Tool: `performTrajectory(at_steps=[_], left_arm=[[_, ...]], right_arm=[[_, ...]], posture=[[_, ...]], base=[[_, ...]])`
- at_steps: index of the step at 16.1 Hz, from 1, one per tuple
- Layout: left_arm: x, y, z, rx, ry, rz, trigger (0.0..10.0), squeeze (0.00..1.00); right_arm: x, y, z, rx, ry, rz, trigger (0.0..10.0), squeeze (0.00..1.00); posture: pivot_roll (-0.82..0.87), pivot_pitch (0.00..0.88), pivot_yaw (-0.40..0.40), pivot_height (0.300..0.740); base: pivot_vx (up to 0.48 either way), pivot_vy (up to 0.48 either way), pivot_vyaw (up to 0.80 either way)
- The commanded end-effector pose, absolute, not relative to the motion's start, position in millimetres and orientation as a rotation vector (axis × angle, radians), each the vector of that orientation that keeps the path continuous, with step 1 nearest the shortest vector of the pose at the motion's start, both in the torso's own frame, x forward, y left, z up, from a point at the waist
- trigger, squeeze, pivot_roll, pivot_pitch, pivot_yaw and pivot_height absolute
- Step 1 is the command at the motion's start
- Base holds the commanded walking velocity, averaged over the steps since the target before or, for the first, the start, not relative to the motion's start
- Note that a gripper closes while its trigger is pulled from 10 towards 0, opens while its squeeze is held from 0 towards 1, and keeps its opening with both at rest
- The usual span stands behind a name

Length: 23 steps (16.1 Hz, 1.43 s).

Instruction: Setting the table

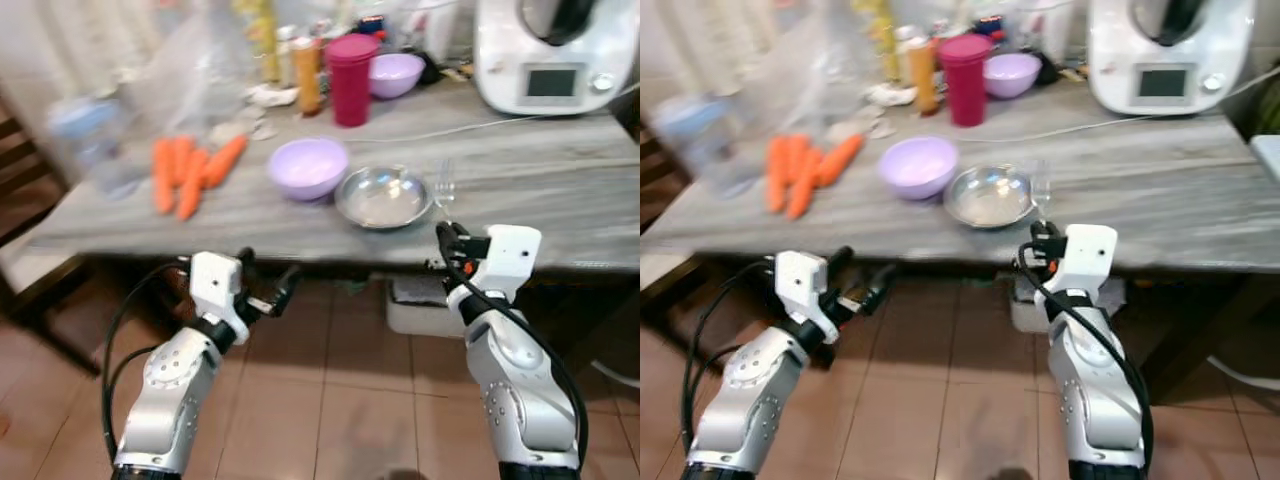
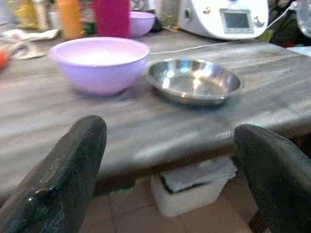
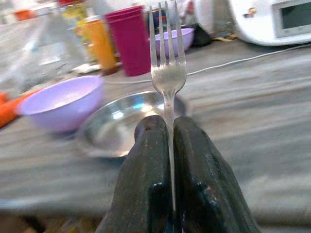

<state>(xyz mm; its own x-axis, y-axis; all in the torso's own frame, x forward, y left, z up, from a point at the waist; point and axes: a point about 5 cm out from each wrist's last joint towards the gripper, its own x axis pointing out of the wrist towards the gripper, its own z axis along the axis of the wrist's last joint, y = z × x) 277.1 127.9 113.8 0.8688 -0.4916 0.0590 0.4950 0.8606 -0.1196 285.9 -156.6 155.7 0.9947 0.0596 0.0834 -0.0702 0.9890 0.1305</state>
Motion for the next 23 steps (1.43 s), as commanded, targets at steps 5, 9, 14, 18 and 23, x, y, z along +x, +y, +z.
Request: performTrajectory(at_steps=[5,9,14,18,23], left_arm=[[268.0,130.6,105.5,-0.120,0.024,-0.540,10.0,0.00],[268.2,136.0,103.9,-0.085,0.026,-0.509,10.0,0.00],[265.3,136.9,103.6,-0.061,0.026,-0.546,10.0,0.00],[266.3,130.0,105.2,-0.079,0.028,-0.596,10.0,0.00],[266.0,124.7,104.1,-0.090,0.048,-0.630,10.0,0.00]], right_arm=[[287.2,-156.8,156.5,0.132,-0.086,0.062,10.0,0.00],[285.2,-159.6,157.3,0.119,-0.095,0.048,10.0,0.00],[271.5,-183.0,157.2,0.064,-0.114,-0.094,10.0,0.00],[266.5,-207.3,152.4,0.034,-0.088,-0.208,10.0,0.00],[281.8,-223.8,146.9,0.085,-0.033,-0.242,10.0,0.00]], posture=[[-0.22,0.045,0.089,0.740],[-0.22,0.046,0.083,0.740],[-0.23,0.055,0.092,0.740],[-0.26,0.064,0.107,0.740],[-0.26,0.083,0.117,0.740]], base=[[0.000,0.000,0.00],[0.000,0.000,0.00],[0.000,0.000,-0.39],[0.000,0.000,-0.11],[0.000,0.000,0.00]])
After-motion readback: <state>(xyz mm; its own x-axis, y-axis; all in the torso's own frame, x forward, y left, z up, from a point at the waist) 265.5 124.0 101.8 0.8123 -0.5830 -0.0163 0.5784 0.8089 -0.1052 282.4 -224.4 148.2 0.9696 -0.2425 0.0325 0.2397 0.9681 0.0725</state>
